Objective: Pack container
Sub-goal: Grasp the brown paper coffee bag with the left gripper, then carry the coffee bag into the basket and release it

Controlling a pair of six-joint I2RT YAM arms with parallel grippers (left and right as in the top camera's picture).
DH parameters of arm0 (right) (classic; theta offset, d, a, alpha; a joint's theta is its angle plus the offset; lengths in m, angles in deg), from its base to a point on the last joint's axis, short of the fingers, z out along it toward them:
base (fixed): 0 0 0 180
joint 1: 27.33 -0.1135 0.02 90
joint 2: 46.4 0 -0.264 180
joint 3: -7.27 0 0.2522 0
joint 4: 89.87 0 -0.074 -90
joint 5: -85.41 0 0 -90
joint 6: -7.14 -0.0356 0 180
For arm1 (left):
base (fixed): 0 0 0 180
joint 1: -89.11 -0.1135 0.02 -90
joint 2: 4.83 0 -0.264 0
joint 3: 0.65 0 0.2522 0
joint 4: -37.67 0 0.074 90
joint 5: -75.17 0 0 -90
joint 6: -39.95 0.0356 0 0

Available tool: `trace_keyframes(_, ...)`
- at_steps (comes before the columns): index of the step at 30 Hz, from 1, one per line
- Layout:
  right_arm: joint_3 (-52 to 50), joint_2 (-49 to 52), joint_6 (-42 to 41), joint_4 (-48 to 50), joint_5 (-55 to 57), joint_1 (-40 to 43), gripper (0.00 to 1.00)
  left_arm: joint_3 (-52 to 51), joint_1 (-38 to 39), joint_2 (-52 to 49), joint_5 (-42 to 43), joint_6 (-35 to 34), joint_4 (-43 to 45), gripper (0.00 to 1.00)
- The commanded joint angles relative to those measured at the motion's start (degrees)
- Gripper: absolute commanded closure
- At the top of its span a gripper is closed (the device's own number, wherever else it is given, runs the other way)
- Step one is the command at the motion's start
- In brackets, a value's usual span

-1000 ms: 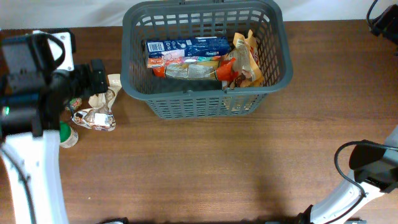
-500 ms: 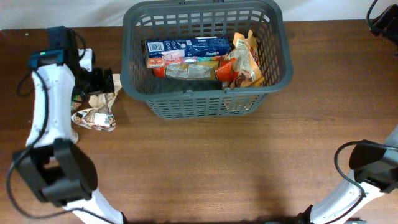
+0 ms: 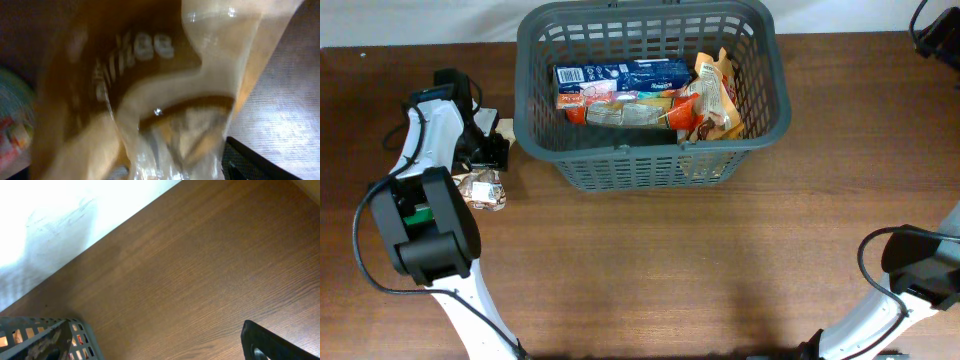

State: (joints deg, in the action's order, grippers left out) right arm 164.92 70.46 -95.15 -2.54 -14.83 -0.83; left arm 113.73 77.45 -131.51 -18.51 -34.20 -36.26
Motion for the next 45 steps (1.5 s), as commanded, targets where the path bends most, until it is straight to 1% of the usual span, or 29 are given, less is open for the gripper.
trace_keyframes(1, -0.11, 0.24, -0.66, 0.02, -0.52, 0.15, 0.01, 0.26, -0.13, -1.22, -0.68, 6.16, 2.8, 0.3)
trace_keyframes(2, -0.11, 0.26, -0.66, 0.02, -0.52, 0.15, 0.01, 0.26, -0.13, -1.64, -0.68, 6.16, 3.61, 0.33)
trace_keyframes(3, -0.11, 0.24, -0.66, 0.02, -0.52, 0.15, 0.01, 0.26, -0.13, -1.92, -0.68, 6.21, 3.98, 0.4)
trace_keyframes(4, -0.11, 0.26, -0.66, 0.02, -0.52, 0.15, 0.01, 0.26, -0.11, -2.49, -0.66, 6.36, 4.2, 0.48)
trace_keyframes(7, -0.11, 0.26, -0.66, 0.02, -0.52, 0.15, 0.01, 0.22, -0.11, -4.09, -0.66, 6.36, 3.74, 0.92)
trace_keyframes(8, -0.11, 0.24, -0.63, 0.02, -0.52, 0.15, 0.01, 0.04, -0.07, -4.81, -0.66, 6.36, 3.54, 0.97)
trace_keyframes(13, -0.11, 0.24, -0.66, 0.02, -0.52, 0.15, 0.01, -0.33, 0.04, -5.46, -0.66, 6.32, 2.01, 0.98)
trace_keyframes(18, -0.11, 0.26, -0.66, 0.02, -0.52, 0.15, 0.01, 1.66, 0.57, -2.86, -0.74, 5.84, -1.46, 0.98)
trace_keyframes(22, -0.11, 0.26, -0.63, 0.02, -0.52, 0.15, 0.01, 6.93, 1.44, 1.09, -0.7, 5.46, -5.44, 0.98)
trace_keyframes(26, -0.11, 0.26, -0.66, 0.02, -0.52, 0.15, 0.01, 14.49, 2.62, 6.32, -0.68, 5.4, -10.12, 0.98)
trace_keyframes(28, -0.11, 0.26, -0.63, 0.02, -0.52, 0.15, 0.01, 17.49, 3.41, 9.29, -0.79, 5.46, -10.82, 0.98)
trace_keyframes(31, -0.11, 0.26, -0.66, 0.02, -0.52, 0.15, 0.01, 21.49, 5.14, 15.04, -3.78, 5.55, -9.92, 0.98)
trace_keyframes(32, -0.11, 0.26, -0.66, 0.02, -0.52, 0.15, 0.01, 22.51, 5.68, 16.63, -4.35, 6.45, -9.31, 0.99)
trace_keyframes(34, -0.11, 0.26, -0.66, 0.02, -0.52, 0.15, 0.01, 24.68, 7.3, 20.15, -4.26, 10.32, -7.72, 0.98)
trace_keyframes(36, -0.11, 0.26, -0.63, 0.02, -0.52, 0.15, 0.01, 26.18, 9.53, 23.37, -3.41, 15.34, -5.16, 0.98)
trace_keyframes(40, -0.11, 0.26, -0.66, 0.02, -0.52, 0.15, 0.01, 26.71, 16.57, 28.89, 6.19, 32.0, -0.61, 0.98)
trace_keyframes(42, -0.11, 0.26, -0.66, 0.02, -0.52, 0.15, 0.01, 26.71, 20.44, 29.7, 8.37, 36.09, 1.53, 0.98)
trace_keyframes(45, -0.11, 0.26, -0.63, 0.02, -0.52, 0.15, 0.01, 26.64, 25.42, 28.83, 9.7, 39.1, 3.82, 0.98)
